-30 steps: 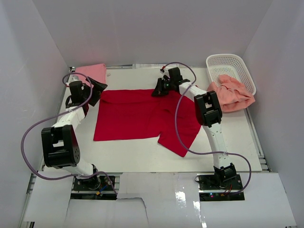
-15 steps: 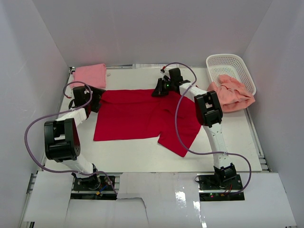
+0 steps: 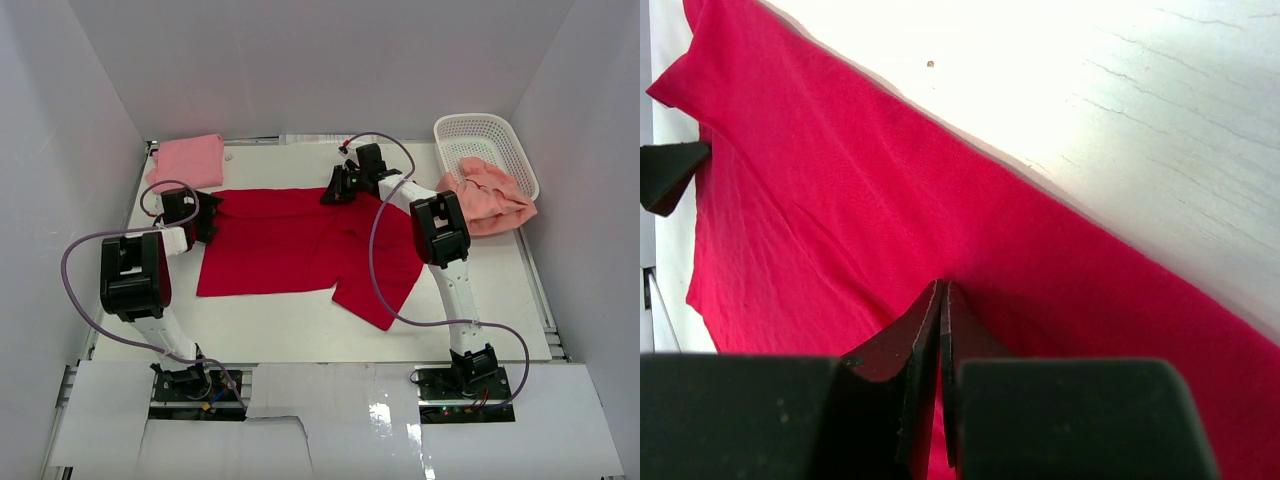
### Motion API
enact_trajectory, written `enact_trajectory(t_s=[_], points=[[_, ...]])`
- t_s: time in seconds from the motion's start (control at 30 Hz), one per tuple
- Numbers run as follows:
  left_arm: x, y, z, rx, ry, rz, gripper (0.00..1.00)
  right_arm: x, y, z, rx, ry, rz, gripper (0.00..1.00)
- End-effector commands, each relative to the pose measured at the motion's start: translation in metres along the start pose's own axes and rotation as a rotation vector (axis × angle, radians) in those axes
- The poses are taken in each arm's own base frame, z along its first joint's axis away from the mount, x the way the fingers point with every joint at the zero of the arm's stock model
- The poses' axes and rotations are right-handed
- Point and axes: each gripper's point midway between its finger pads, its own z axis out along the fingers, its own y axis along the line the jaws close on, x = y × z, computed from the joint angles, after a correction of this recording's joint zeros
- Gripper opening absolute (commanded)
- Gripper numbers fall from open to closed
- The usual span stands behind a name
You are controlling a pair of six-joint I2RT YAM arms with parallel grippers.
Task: Fold and stack the t-shirts
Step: Fold the flattened tshirt in 1/3 of the way
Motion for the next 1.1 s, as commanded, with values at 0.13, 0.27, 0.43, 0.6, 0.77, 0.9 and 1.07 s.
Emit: enact_trajectory(t_s=[0.13, 0.27, 0.43, 0.6, 0.77, 0.9, 1.07], points=[[-0.004, -0.017, 0.004, 0.084, -0.009, -0.026, 0.98, 0.002, -0.006, -0.008, 0.04, 0.011, 0.007, 0.08], [-0.003, -0.017, 0.007, 0.092, -0.007, -0.034, 0.98, 0.005, -0.008, -0.006, 0.041, 0.016, 0.009, 0.08], [-0.004, -0.022, 0.01, 0.111, -0.001, -0.046, 0.95, 0.006, -0.01, -0.005, 0.043, 0.019, 0.012, 0.08], [-0.01, -0.028, 0.01, 0.121, -0.026, -0.045, 0.71, 0.003, -0.008, -0.006, 0.041, 0.014, 0.01, 0.08], [-0.015, -0.032, 0.012, 0.125, -0.044, -0.044, 0.57, 0.001, -0.007, -0.006, 0.037, 0.011, 0.005, 0.08], [-0.018, -0.035, 0.014, 0.126, -0.057, -0.05, 0.56, 0.0, -0.007, -0.009, 0.037, 0.009, 0.003, 0.08], [-0.025, -0.036, 0.017, 0.123, -0.086, -0.031, 0.52, -0.001, -0.008, -0.013, 0.04, 0.006, -0.001, 0.08]])
